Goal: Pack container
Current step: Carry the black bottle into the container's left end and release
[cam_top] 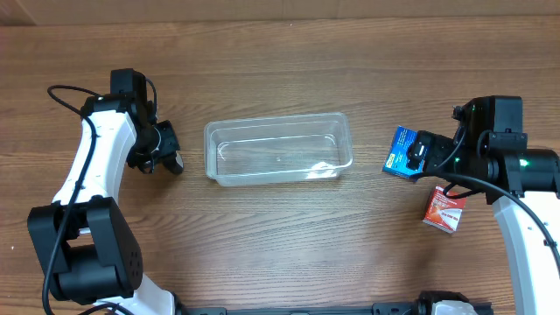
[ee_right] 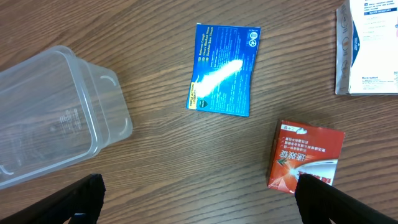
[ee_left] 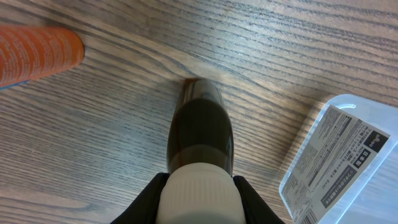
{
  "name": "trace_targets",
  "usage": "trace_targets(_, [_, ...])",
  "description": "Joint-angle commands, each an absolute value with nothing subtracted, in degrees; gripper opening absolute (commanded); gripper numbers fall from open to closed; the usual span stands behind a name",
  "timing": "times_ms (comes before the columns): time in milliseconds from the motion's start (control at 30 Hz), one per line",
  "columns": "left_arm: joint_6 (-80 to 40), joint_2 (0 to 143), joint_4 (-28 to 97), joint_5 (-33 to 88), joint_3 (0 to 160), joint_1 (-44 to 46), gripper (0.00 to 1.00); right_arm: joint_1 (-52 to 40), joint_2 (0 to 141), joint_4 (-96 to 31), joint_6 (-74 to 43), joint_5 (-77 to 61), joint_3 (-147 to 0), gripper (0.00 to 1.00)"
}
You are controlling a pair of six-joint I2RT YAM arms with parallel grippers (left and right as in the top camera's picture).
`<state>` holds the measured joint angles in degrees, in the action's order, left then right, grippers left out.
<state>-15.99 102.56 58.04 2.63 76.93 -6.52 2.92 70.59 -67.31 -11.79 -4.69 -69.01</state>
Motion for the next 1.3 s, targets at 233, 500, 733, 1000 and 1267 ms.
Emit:
trace_targets(233, [-15.88, 103.0, 63.61, 9.54, 85.41, -6.72, 0.05, 3.03, 70.43, -66.7, -12.01, -5.21, -70.57, 1.0])
trace_targets(500, [-15.18, 102.5, 76.64, 11.4, 105.78, -3.14, 0.04, 3.03, 70.43, -66.43, -12.01, -5.21, -70.57, 1.0])
trace_targets(733, [-14.11, 101.03, 78.41, 10.26, 109.12, 6.85, 0.04, 3.03, 70.43, -66.3, -12.01, -5.21, -70.57, 1.0])
trace_targets(1000, [-16.45, 101.25, 75.5, -0.84, 100.55, 16.58, 0.04, 3.03, 70.43, -66.65, -12.01, -5.21, -70.57, 1.0])
trace_targets(1267, [-17.02, 101.8, 63.4, -3.11, 87.81, 16.4, 0.04, 3.03, 70.43, -66.94, -12.01, -5.21, -70.57, 1.0])
